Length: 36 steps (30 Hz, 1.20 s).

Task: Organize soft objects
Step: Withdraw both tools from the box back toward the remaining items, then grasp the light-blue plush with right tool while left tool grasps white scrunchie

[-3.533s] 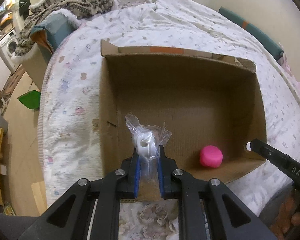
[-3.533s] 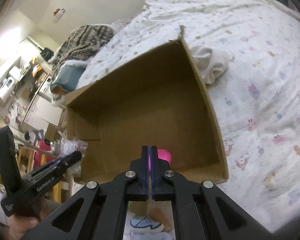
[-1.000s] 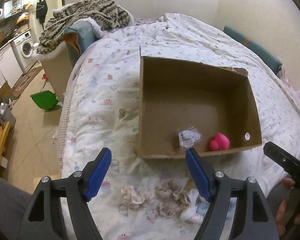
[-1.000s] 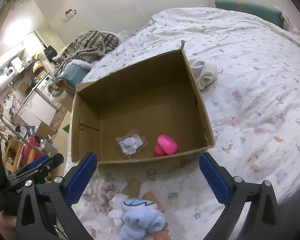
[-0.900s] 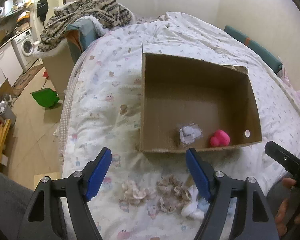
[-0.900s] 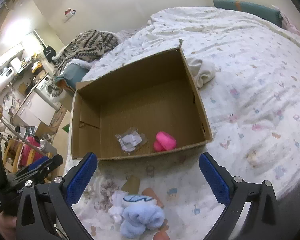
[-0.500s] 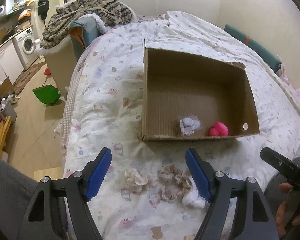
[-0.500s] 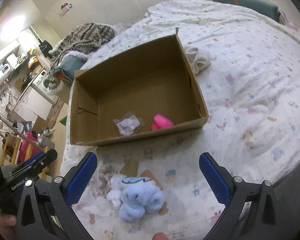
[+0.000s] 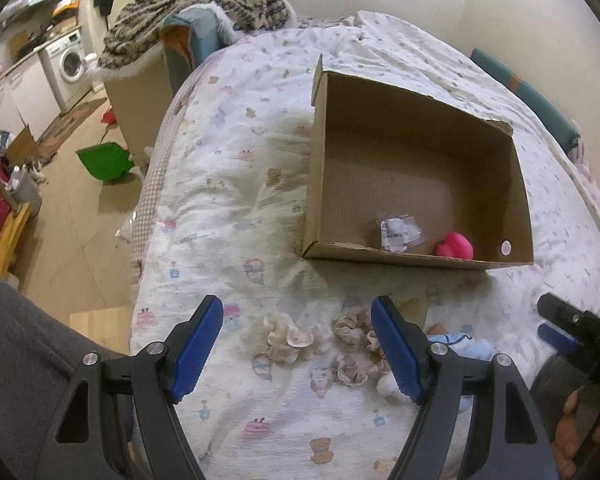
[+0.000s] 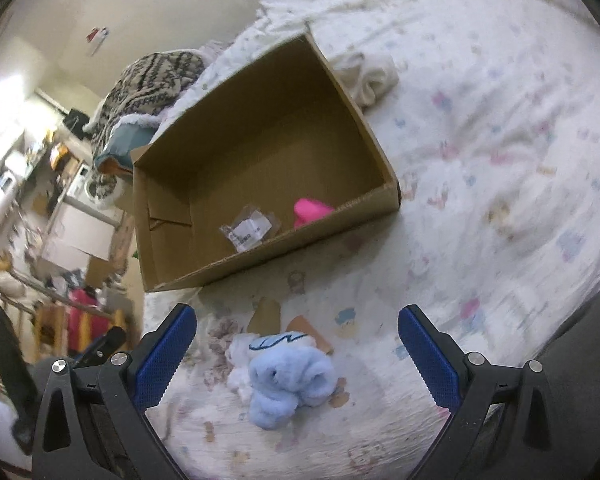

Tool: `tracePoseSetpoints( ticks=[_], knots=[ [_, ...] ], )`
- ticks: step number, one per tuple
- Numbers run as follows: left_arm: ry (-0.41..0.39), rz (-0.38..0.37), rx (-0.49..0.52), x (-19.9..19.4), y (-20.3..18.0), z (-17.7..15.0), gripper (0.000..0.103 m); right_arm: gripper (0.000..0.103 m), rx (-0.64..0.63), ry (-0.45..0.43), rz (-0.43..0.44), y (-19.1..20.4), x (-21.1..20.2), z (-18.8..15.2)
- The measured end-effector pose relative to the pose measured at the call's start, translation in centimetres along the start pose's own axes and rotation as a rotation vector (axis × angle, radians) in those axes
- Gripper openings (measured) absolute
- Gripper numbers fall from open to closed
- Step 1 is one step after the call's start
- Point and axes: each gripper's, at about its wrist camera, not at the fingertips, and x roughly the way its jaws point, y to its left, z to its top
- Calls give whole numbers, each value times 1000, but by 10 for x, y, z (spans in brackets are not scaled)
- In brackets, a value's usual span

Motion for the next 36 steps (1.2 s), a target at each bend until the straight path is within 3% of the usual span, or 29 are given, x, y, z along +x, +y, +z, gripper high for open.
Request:
tracePoseSetpoints(
  ticks=[4,11,14,17,19,20,24,36],
  knots=[
    [11,-6,-16,2,2,0,74,103,26,123,36,-1,22,-6],
    [31,-9,-47,5,8,2,74,103,-98,279,-45,23,64,-24],
    [36,-8,-65,7,12,3,74,86,-79,354,-49,20,85,-30],
    [38,-7,-88,8,17,4,74,83,-71,420,-61,17,103,-37],
    [43,-8,-108,9,21,5,74,68,-83,411,-87,18,106,-37],
    [46,-9,-116,10,22,5,74,50,-88,412,-94,18,108,-37],
    [47,-6,-132,10,26,6,74,29,-103,404,-74,20,102,-38],
    [102,-23,-215,21,45,7,74,27,-124,131,87,28,14,-3]
  ],
)
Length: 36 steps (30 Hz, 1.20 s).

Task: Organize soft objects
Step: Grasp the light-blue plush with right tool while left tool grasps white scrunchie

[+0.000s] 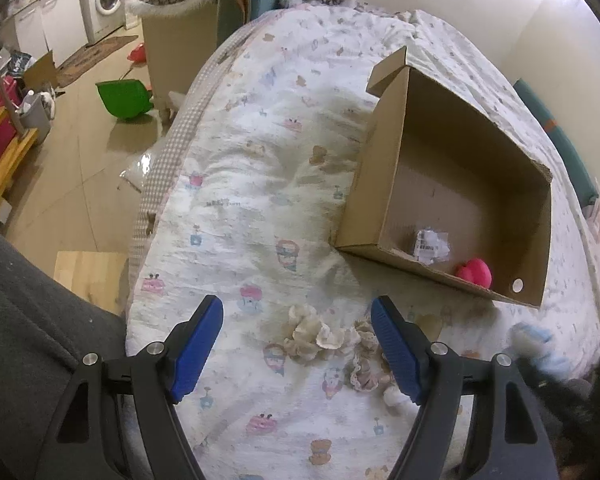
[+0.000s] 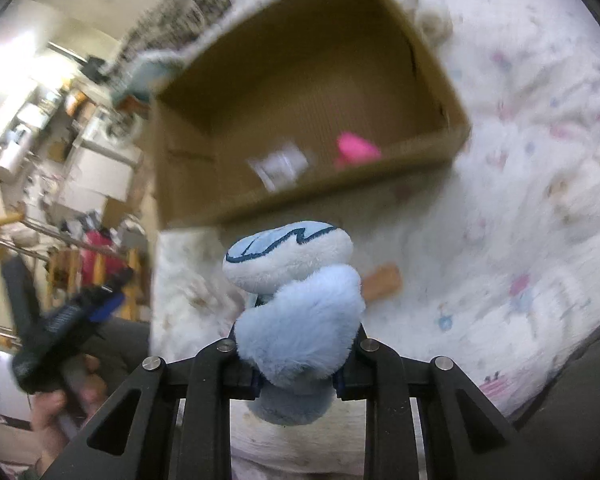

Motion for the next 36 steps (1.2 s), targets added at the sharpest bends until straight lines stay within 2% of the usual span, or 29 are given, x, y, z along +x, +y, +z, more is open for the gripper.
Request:
tracePoseSetpoints(
  ticks=[2,5,8,12,17,19,25,26,27,32,36],
  knots=[
    [9,4,-1,3,0,-1,74,27,4,-23,26,-2,-5,2],
    [73,-21,6,16,-2,-4,72,27,24,-27,13,-6,-2,2],
    [113,-10,24,26,-6,-8,70,27,57,-29,27,-11,0,4],
    [179,12,34,47,-10,-11,70,27,120,-78,90,-21,-6,7],
    [227,9,50,68,-21,-11,69,27,174,-62,99,-31,-2,7],
    [233,14,70,73,-25,-12,64,27,169,-60,97,-30,0,8],
    [261,34,83,89,-29,-14,34,27,163,-50,88,-27,6,8],
    [263,33,81,90,-27,-14,20,27,164,-48,88,-27,6,8],
    [272,21,73,91,-26,-14,16,27,162,-48,85,-26,8,9],
    [250,27,70,85,-22,-13,12,27,156,-51,84,-24,8,9],
    [170,51,43,65,-11,-8,11,27,154,-53,82,-24,6,9]
  ],
)
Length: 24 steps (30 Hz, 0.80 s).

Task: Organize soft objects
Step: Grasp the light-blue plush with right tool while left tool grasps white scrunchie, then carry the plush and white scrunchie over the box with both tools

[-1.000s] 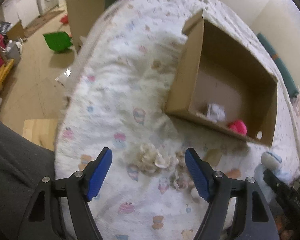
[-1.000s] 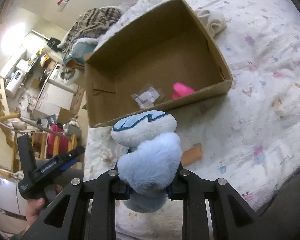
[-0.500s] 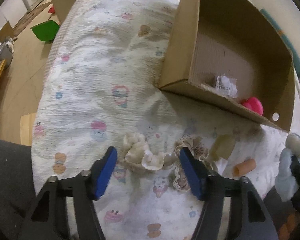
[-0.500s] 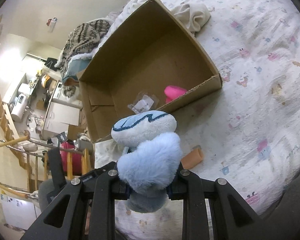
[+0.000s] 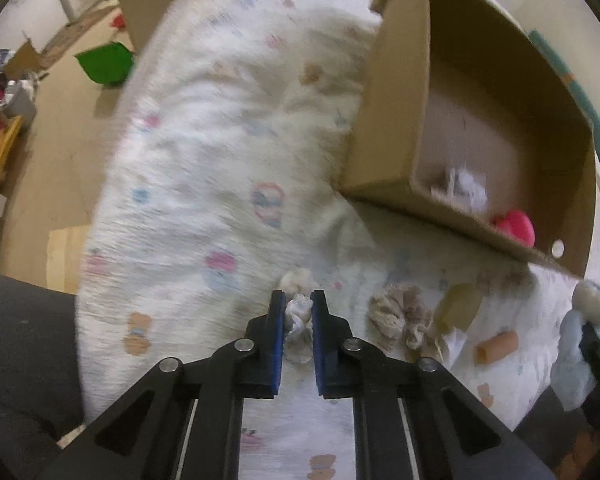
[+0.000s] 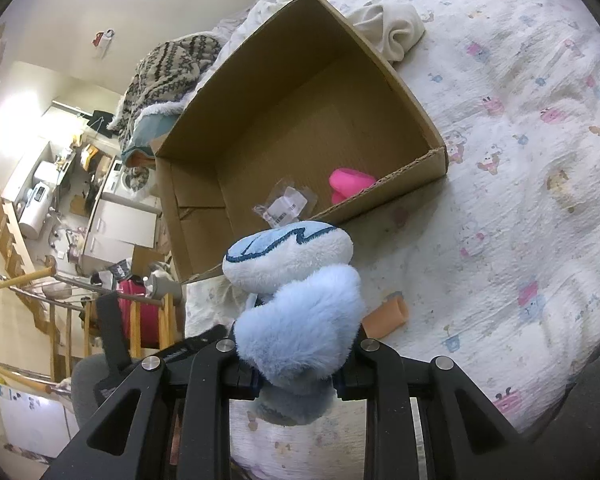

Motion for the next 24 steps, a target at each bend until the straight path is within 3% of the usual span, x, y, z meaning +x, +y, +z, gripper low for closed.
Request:
tracePoseSetpoints(
  ticks=[15,24],
  knots=[
    [-106,25,44,-32,-3,-5,11,27,-60,-10,-41,8,0,-3],
    [-183,-1,71,-62,-11,-3,11,27,-108,-36,-26,18,-10,-3]
  ],
)
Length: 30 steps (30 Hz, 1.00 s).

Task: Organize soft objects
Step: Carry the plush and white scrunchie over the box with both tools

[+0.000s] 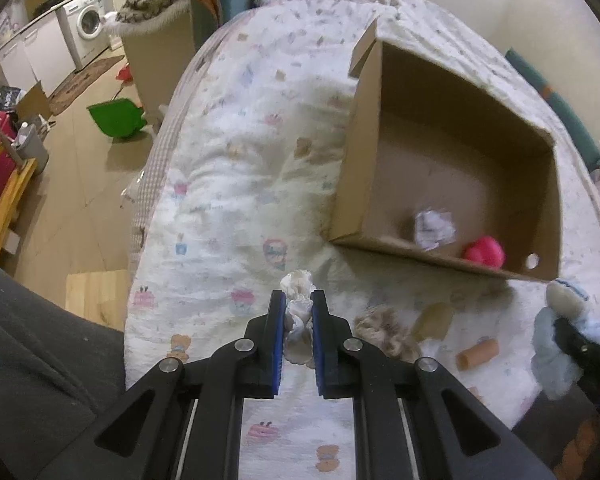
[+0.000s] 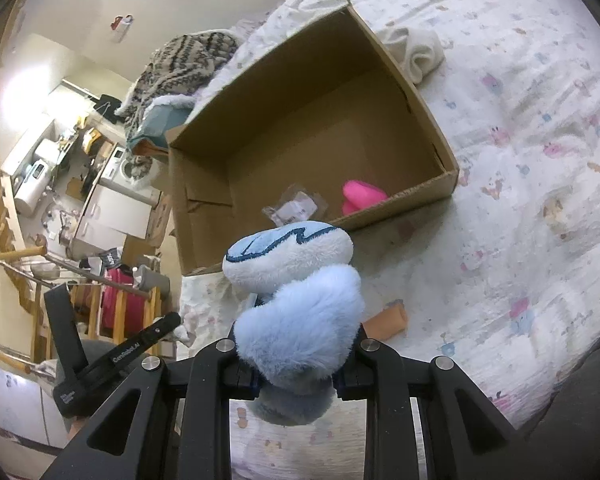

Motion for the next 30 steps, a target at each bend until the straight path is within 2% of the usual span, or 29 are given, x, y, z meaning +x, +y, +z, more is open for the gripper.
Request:
tracePoseSetpoints(
  ticks=[8,16,30],
  knots=[
    [-125,-36,92,-41,-26,28,11,27,-36,-53,20,14,-17,14],
    [-184,-38,185,-47,-55,56,11,27,-105,-106,18,22,-19,37],
    [-155,-32,253,-3,-95,96,11,27,-140,-126,-41,20,9,88]
  ],
)
